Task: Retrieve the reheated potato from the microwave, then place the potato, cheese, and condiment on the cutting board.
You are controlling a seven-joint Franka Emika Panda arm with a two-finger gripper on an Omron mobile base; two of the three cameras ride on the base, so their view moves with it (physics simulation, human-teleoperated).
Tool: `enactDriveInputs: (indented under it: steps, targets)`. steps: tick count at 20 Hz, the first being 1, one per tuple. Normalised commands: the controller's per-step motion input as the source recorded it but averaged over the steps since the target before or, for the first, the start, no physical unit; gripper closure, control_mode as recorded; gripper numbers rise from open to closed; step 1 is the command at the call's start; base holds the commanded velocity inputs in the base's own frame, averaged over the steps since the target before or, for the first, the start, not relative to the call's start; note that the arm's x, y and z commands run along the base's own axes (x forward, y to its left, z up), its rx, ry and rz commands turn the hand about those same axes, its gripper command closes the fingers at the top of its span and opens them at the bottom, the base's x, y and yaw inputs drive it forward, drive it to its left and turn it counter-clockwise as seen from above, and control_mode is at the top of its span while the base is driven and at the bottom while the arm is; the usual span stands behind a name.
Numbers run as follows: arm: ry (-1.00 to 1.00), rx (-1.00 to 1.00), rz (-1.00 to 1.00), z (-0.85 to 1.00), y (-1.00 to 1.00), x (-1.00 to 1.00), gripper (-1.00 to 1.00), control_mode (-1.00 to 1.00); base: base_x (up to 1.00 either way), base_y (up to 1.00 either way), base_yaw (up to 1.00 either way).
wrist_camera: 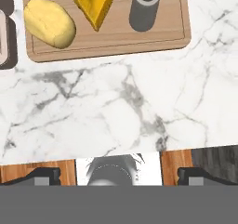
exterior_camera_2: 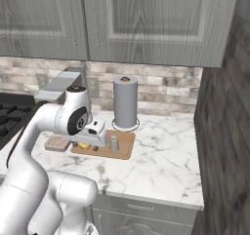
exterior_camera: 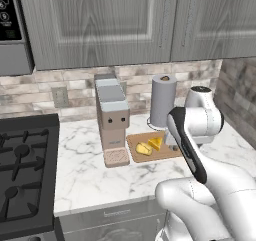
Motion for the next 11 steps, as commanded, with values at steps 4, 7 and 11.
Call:
enactDriveInputs:
  steps: [4,7,11]
  targets:
    - [0.0,0.0,0.07,0.33,0.1,-0.41,-1.0,-1.0,0.0,0.0,0.0]
    - [0.0,0.0,0.05,0.28,0.09,-0.41,-1.0,-1.0,0.0,0.0,0.0]
    - [0.0,0.0,0.02,0.25,0.1,-0.4,-1.0,-1.0,0.0,0.0,0.0]
